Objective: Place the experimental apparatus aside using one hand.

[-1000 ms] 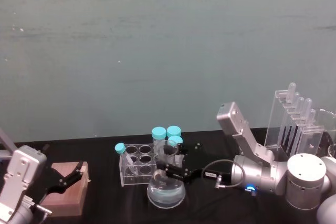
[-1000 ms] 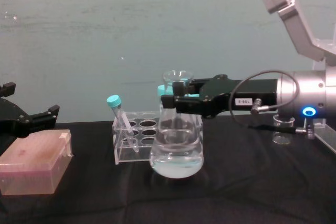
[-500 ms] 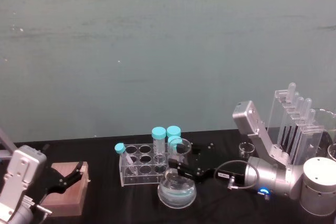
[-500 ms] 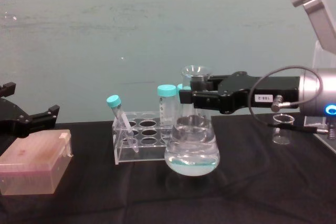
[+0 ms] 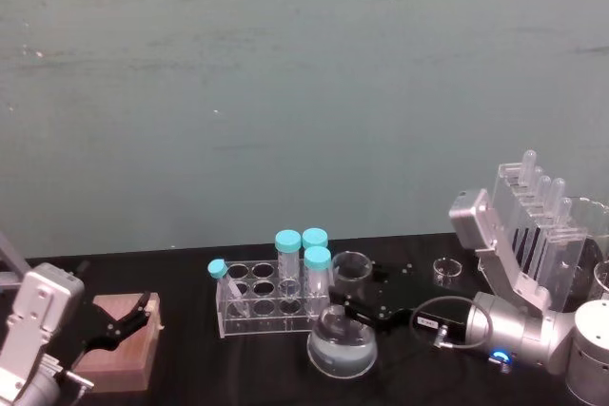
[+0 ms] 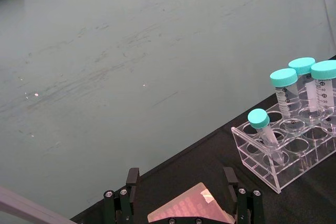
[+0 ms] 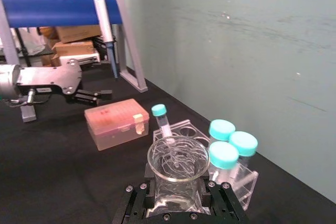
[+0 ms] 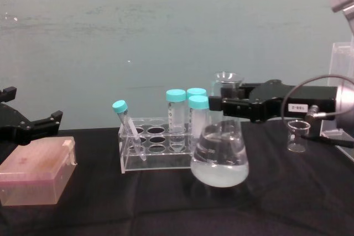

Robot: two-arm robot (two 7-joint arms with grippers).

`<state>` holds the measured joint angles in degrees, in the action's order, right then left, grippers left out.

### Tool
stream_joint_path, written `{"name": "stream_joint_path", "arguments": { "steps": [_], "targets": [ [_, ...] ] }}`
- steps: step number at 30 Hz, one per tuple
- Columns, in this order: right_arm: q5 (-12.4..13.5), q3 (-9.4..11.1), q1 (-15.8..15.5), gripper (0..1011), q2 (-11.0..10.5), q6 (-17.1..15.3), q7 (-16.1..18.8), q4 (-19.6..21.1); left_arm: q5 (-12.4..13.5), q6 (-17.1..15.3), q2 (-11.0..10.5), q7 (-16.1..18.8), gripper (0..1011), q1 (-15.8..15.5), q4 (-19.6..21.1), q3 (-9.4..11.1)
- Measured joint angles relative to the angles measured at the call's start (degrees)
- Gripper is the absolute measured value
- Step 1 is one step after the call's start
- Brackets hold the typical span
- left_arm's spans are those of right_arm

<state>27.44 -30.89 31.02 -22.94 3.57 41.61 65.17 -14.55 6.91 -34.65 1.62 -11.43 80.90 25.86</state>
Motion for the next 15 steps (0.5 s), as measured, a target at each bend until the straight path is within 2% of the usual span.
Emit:
{"name": "stream_joint_path", "arguments": {
  "steps": [15],
  "targets": [
    [0.91,2.75,-3.38,457,-1.89,-1.53,-4.36,2.92,0.00,0.00,0.00,0.00,1000,0.00,0.00,0.00]
  ]
}}
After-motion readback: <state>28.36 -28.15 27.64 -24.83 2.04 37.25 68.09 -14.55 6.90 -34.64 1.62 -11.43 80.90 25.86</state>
